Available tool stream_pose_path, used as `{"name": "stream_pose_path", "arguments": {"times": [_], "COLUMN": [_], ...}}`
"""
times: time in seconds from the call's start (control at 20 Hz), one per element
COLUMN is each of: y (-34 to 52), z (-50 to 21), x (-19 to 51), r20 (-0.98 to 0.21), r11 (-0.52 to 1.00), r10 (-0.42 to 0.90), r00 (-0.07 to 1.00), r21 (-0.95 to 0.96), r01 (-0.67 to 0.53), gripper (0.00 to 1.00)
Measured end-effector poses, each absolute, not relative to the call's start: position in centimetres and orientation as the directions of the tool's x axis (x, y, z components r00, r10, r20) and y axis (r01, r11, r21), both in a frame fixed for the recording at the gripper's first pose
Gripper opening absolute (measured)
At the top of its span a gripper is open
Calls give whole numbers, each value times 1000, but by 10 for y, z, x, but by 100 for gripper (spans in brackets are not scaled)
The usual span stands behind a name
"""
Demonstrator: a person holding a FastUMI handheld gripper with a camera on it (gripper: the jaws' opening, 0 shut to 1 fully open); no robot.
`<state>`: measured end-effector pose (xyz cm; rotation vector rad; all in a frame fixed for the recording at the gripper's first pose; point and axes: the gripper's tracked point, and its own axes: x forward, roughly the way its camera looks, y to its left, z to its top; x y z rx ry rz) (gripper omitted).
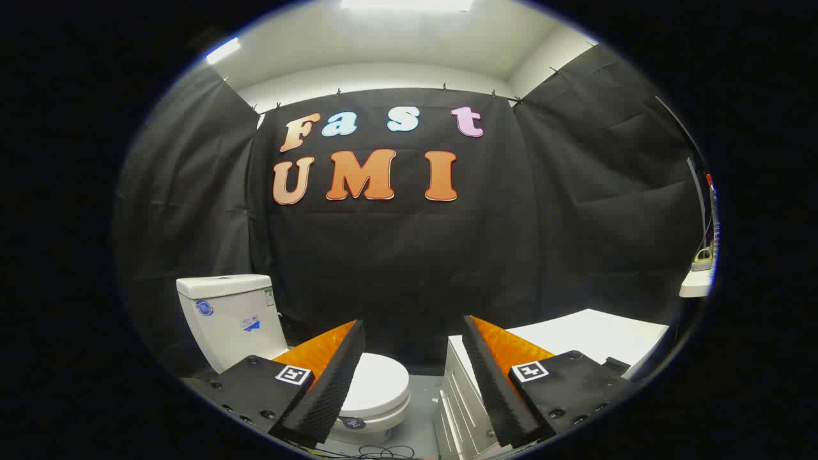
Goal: Open the toilet lid.
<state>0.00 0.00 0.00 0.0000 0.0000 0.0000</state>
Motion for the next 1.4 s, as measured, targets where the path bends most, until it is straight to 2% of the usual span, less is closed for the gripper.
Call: {"name": "stream_pose_path", "arguments": {"times": [0.55,1.05,1.4], "y": [1,-5,-13], "z": [1,11,10], "x": [-2,-11,-7], "r20": [3,16,17], "r11": [1000,992,991], "r10": [2,18,-1], "r00": [1000,1000,1000], "r21": [-4,125,133], "r01": [-2,-20,-1], "gripper": [98,98,98]}}
